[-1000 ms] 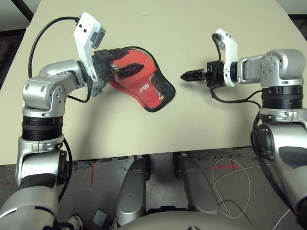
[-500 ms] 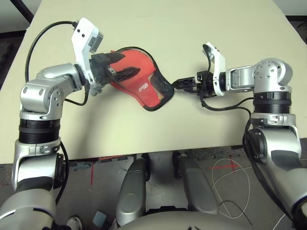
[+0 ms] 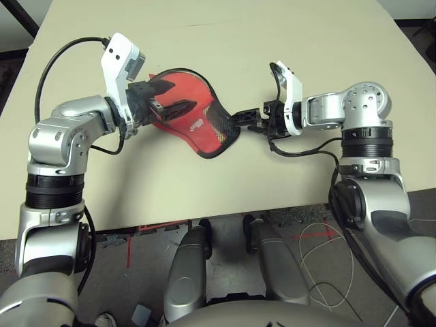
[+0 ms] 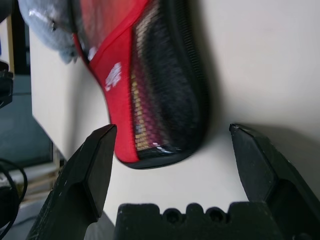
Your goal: Store the ping-pong paddle in its case and zip it.
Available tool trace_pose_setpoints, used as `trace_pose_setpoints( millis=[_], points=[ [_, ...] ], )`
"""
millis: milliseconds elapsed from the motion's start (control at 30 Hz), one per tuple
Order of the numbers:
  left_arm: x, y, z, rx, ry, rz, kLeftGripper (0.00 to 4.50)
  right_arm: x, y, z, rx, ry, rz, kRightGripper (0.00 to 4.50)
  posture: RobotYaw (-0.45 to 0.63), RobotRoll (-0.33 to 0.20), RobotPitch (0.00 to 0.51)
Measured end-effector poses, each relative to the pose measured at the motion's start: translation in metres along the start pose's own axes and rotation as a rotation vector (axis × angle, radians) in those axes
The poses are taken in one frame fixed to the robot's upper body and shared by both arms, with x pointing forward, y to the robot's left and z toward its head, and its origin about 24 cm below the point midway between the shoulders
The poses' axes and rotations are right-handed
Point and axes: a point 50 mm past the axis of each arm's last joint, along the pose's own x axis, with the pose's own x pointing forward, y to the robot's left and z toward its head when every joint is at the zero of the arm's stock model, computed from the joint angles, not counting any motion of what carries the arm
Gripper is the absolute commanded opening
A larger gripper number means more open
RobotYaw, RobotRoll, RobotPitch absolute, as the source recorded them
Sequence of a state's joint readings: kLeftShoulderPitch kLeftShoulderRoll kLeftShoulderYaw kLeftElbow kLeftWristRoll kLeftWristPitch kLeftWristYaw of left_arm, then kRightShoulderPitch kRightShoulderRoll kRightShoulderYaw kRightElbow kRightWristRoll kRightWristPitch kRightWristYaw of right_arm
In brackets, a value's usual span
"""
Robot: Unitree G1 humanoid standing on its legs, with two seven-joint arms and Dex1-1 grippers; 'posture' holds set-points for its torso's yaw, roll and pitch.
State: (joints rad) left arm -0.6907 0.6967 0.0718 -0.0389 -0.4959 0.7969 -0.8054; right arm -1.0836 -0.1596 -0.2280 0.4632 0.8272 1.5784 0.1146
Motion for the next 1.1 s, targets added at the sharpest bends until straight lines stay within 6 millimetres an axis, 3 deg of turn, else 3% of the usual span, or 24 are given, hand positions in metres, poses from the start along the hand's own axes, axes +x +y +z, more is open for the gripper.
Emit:
trace_pose_setpoints(
  millis=[333, 467, 800, 1100],
  points=[
    [-0.001, -0.003, -0.003, -0.012, -0.005, 0.006, 4.5, 0.021, 0.015, -0.001, 0.022, 0.063, 0.045, 4.48, 0.19, 0.0, 0.314],
    [-0.003, -0.001, -0.004, -0.021, -0.009, 0.023, 4.5, 0.029, 0.016, -0.001, 0.06, 0.062, 0.054, 3.69, 0.19, 0.0, 0.314],
    [-0.002, -0.002, -0.003, -0.023, -0.015, 0.028, 4.5, 0.037, 0.009, -0.004, 0.134, 0.045, 0.032, 0.12, 0.17, 0.0, 0.311],
    [0.0, -0.003, -0.004, -0.027, -0.019, 0.025, 4.5, 0.027, 0.001, -0.012, 0.172, -0.022, 0.03, 0.05, 0.15, 0.0, 0.312]
  ],
)
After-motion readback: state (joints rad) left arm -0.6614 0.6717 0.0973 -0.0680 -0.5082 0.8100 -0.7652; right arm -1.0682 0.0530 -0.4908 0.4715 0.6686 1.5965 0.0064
